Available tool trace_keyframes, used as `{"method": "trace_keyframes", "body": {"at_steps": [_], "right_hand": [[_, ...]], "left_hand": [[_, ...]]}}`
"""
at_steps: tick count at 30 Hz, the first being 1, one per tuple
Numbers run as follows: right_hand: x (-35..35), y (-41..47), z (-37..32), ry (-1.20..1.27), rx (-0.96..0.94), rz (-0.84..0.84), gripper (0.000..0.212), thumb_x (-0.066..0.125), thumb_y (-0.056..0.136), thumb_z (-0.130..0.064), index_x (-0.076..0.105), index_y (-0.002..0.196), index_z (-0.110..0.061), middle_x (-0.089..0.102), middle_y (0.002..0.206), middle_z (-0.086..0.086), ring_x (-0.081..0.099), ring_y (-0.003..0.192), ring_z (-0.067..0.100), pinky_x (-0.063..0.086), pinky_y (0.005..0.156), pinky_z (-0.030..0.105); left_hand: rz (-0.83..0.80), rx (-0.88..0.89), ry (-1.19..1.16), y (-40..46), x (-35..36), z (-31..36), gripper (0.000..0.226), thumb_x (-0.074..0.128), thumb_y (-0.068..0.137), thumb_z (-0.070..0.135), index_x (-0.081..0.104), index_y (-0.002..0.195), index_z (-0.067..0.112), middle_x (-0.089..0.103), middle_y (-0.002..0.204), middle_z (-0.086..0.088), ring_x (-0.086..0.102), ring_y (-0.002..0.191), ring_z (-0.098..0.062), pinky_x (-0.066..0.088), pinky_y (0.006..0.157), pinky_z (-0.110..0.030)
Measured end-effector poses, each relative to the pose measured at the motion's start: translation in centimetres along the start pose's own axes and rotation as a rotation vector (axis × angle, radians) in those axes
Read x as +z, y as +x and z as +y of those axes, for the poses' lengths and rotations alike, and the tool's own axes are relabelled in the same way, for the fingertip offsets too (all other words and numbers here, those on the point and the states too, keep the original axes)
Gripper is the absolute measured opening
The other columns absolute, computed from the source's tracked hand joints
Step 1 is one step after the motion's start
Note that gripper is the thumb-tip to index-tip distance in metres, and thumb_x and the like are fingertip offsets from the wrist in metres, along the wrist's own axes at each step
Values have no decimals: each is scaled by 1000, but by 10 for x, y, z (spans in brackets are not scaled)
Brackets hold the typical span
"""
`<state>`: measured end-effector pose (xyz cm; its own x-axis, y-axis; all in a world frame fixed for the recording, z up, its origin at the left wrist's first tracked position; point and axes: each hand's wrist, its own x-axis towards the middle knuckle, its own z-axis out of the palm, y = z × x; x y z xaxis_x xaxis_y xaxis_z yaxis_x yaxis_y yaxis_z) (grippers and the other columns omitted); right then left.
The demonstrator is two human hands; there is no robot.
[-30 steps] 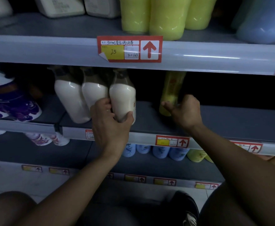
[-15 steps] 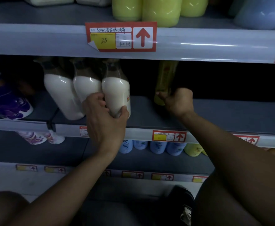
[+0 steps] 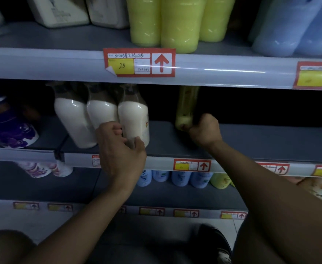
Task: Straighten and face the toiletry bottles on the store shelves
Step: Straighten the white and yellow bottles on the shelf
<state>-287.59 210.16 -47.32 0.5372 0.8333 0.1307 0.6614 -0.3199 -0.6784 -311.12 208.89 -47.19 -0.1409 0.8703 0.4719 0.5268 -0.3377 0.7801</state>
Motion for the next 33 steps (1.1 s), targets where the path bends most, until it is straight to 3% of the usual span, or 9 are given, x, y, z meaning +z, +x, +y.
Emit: {"method": "trace_keyframes", "body": {"at_steps": [6, 9, 11, 15, 18, 22, 27, 30, 33], "right_hand": [[12, 12, 4, 6, 30, -14, 45, 80, 87, -41, 76, 100, 2, 74, 102, 23, 71, 100, 39, 53, 76, 34], [20, 19, 2, -22, 3, -43, 50, 79, 86, -46, 77, 103, 0, 74, 105, 23, 70, 102, 39, 58, 87, 43], [25, 22, -1, -5, -8, -56, 49, 80, 85, -45, 77, 106, -1, 74, 108, 22, 70, 104, 37, 58, 89, 40], [33, 18, -2, 1, 5, -33, 47, 79, 88, -43, 75, 96, 3, 74, 98, 23, 71, 95, 38, 43, 68, 31], [36, 12, 1, -47, -52, -9, 47, 80, 85, -44, 74, 91, 2, 74, 94, 23, 70, 90, 40, 44, 67, 31], [36, 4, 12, -57, -114, -25, 51, 79, 82, -43, 65, 110, -2, 67, 111, 24, 61, 107, 42, 51, 89, 40], [14, -28, 24, -38, -289, -6, 55, 79, 84, -31, 51, 127, -12, 56, 122, 12, 54, 116, 32, 47, 97, 36], [-7, -43, 42, -88, -348, -11, 66, 76, 87, -32, 46, 143, -15, 54, 132, 7, 54, 124, 29, 50, 103, 38], [-32, -49, 54, -115, -320, 1, 67, 77, 86, -32, 47, 144, -16, 57, 133, 5, 56, 123, 28, 49, 102, 34]], "left_hand": [[45, 12, -51, 5, -6, 1, 45, 75, 76, 7, 48, 110, 18, 50, 110, 2, 60, 75, -7, 44, 62, -11], [97, 12, -81, 11, -7, 1, 45, 73, 75, 7, 47, 108, 22, 54, 108, 0, 61, 74, -7, 53, 66, -29], [112, 35, -97, 17, -6, 2, 45, 73, 76, 7, 45, 107, 24, 55, 108, -3, 62, 74, -11, 56, 68, -37], [129, 67, -159, 20, -6, 7, 44, 72, 76, 6, 46, 107, 22, 56, 107, -9, 64, 74, -18, 57, 70, -43], [184, 97, -240, 21, -7, 18, 39, 68, 77, 4, 47, 106, 18, 56, 100, -11, 61, 74, -18, 55, 69, -42], [307, 255, -320, 25, -12, 36, 36, 59, 79, -11, 44, 101, 13, 48, 84, -5, 53, 69, -23, 45, 66, -34], [346, 291, -334, 28, -10, 39, 41, 58, 80, -12, 42, 96, 23, 48, 79, -11, 50, 66, -31, 44, 62, -46], [363, 283, -362, 29, -11, 48, 44, 58, 79, -10, 41, 95, 28, 47, 79, -9, 49, 67, -28, 43, 63, -43], [387, 322, -358, 29, -17, 62, 43, 58, 78, -10, 41, 94, 27, 46, 79, -12, 48, 67, -29, 42, 64, -40]]}}
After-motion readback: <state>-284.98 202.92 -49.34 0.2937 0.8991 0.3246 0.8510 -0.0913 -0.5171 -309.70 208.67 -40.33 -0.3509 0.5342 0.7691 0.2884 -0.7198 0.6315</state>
